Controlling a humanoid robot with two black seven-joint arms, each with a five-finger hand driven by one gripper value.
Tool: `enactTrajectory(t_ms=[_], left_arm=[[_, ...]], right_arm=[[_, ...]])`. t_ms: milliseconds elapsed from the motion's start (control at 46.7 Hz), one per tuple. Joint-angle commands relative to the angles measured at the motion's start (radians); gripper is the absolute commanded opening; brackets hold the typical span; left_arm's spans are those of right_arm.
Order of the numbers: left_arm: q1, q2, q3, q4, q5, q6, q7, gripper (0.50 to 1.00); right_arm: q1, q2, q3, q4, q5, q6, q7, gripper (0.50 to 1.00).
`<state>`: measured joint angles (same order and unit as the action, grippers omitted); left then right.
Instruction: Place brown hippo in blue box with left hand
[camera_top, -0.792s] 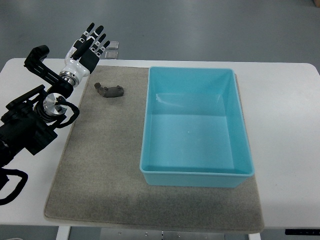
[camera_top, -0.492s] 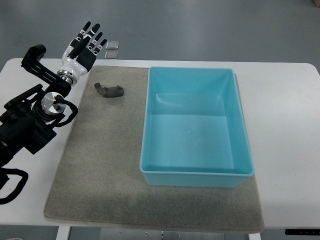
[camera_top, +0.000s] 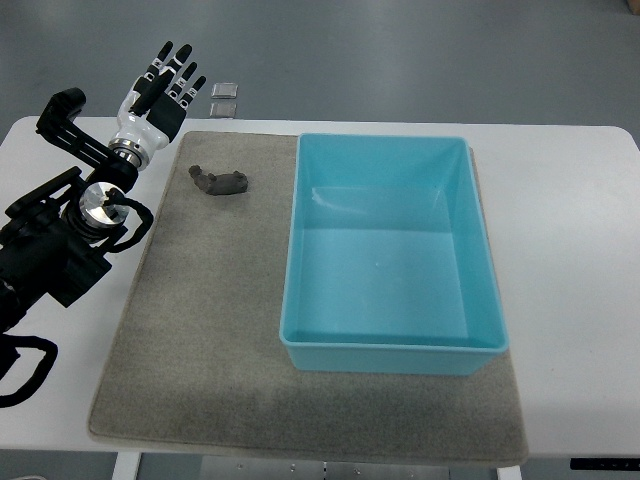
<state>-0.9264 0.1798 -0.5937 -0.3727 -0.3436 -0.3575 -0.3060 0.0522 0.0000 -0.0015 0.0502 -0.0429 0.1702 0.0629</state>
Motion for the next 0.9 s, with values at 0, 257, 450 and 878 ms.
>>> enactTrajectory(t_ms=[0, 257, 450, 878], left_arm=[[0.001, 0.001, 0.005, 0.001, 0.0, 0.0, 0.001, 0.996], [-0.002, 0.0, 0.011, 0.003, 0.002, 0.002, 0.001, 0.996], [-0.014, 0.007, 0.014, 0.003, 0.005, 0.017, 0.001, 0.996], [-0.003, 0.01, 0.014, -0.006, 0.005, 0.012, 0.002, 0.999]], right_arm=[[0.0, 0.0, 0.0, 0.0, 0.0, 0.0, 0.0, 0.936], [0.0, 0.0, 0.0, -0.001, 0.0, 0.0, 0.0, 0.936], [0.0, 0.0, 0.0, 0.0, 0.0, 0.0, 0.0, 0.936], [0.0, 0.0, 0.0, 0.0, 0.0, 0.0, 0.0, 0.936]])
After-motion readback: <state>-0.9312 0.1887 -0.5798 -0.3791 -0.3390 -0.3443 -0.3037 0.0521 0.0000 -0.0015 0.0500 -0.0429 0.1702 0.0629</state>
